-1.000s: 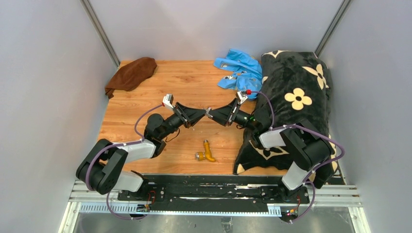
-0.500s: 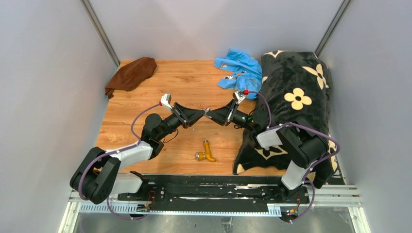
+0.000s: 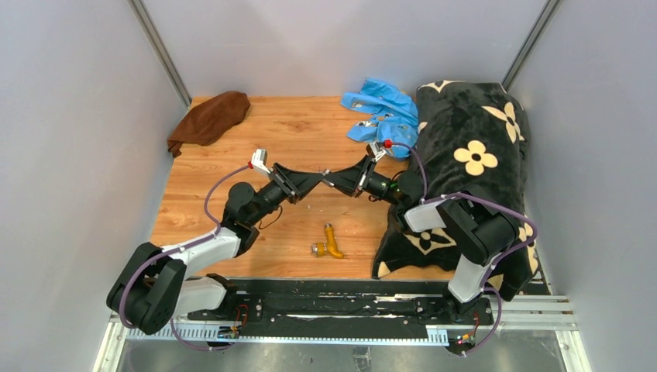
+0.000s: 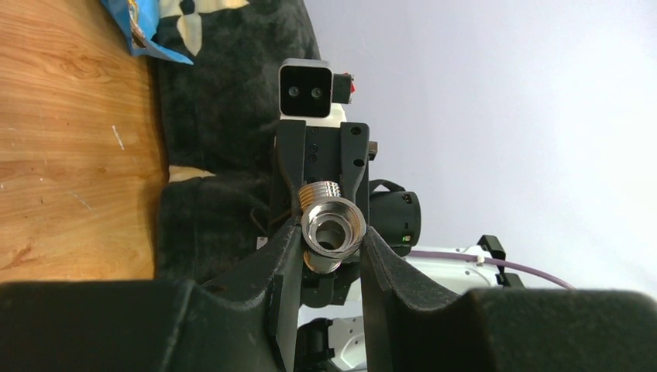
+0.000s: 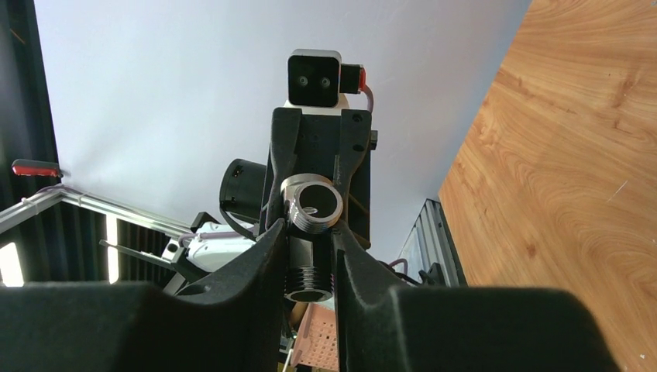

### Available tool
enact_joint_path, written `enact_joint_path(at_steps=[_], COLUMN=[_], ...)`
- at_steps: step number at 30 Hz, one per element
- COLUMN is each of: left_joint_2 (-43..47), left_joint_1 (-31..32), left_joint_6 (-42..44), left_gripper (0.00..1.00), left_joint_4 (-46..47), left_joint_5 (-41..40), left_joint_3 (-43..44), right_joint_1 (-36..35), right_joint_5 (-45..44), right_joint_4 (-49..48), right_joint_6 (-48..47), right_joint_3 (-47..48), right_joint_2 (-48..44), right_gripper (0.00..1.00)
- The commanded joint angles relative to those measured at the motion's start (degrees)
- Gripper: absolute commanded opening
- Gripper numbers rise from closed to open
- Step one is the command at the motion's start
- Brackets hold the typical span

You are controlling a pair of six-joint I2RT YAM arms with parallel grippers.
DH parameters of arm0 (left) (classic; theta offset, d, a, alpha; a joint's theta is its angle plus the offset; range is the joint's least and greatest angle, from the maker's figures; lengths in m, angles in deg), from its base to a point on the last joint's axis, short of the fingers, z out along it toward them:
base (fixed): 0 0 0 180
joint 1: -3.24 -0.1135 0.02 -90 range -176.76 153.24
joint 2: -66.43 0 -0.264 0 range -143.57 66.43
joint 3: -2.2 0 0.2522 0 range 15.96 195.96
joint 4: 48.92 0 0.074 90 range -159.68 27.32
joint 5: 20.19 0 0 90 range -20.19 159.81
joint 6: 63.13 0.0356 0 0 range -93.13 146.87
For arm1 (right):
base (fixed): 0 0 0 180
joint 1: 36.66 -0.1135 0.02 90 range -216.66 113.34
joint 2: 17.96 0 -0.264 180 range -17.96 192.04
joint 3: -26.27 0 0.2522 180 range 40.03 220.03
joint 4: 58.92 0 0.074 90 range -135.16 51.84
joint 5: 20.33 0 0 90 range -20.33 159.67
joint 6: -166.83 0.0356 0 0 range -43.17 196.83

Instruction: Install the water faucets

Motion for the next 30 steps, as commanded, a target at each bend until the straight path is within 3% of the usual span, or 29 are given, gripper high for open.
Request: enact_joint_path(at_steps=[1, 3, 4, 7, 8, 13, 16, 18, 20, 23, 25, 30], left_joint_2=[1.9, 3.1, 3.7, 5.2, 5.9, 12.1, 17.3, 21.0, 23.1, 22.8, 21.6, 18.6], left_joint_1=[0.1, 0.1, 0.1, -0.3, -0.6, -2.7, -5.2, -6.7, -8.7, -10.2, -10.3, -10.6], left_joint_6=[1.1, 2.2, 2.7, 2.8, 3.2, 9.3, 13.2, 16.6, 20.8, 27.7, 31.6, 38.4], left_gripper=[0.00, 0.04, 0.18, 0.82, 0.96, 0.98, 0.98, 0.98, 0.98, 0.98, 0.98, 0.98], left_joint_4=[-2.5, -5.5, -7.7, -11.2, -12.7, -29.3, -40.8, -50.9, -61.9, -77.8, -86.5, -96.9], left_joint_5=[-1.6, -2.0, -2.1, -1.6, -1.7, -5.0, -8.1, -11.4, -14.6, -22.5, -27.2, -35.4], left_joint_3=[-1.4, -1.3, -0.7, -0.1, 0.0, 2.0, 4.3, 7.2, 11.8, 20.7, 25.9, 33.4], right_joint_1=[-1.8, -1.8, -1.8, -1.9, -1.9, -1.7, -1.7, -1.8, -2.1, -3.8, -4.5, -8.9], right_joint_5=[0.9, 0.6, 0.6, 2.2, 2.4, 4.0, 4.4, 3.3, -0.8, -15.8, -21.4, -37.0], right_joint_4=[-2.9, -2.9, -2.8, 0.9, 2.4, 13.2, 28.4, 48.1, 79.7, 110.7, 122.3, 141.6], right_joint_6=[0.9, 1.0, 1.1, -0.1, -0.6, -5.3, -12.9, -23.5, -40.0, -61.0, -69.4, -81.8], right_joint_3=[1.8, 1.3, 1.1, 1.6, 1.3, 0.9, 2.2, 6.5, 15.5, 32.6, 41.8, 61.4], right_joint_2=[0.5, 0.3, 0.3, 0.4, 0.2, -2.1, -5.7, -9.5, -11.7, -8.6, -4.6, 6.5], right_gripper=[0.01, 0.01, 0.00, 0.01, 0.01, 0.00, 0.01, 0.01, 0.00, 0.01, 0.00, 0.00])
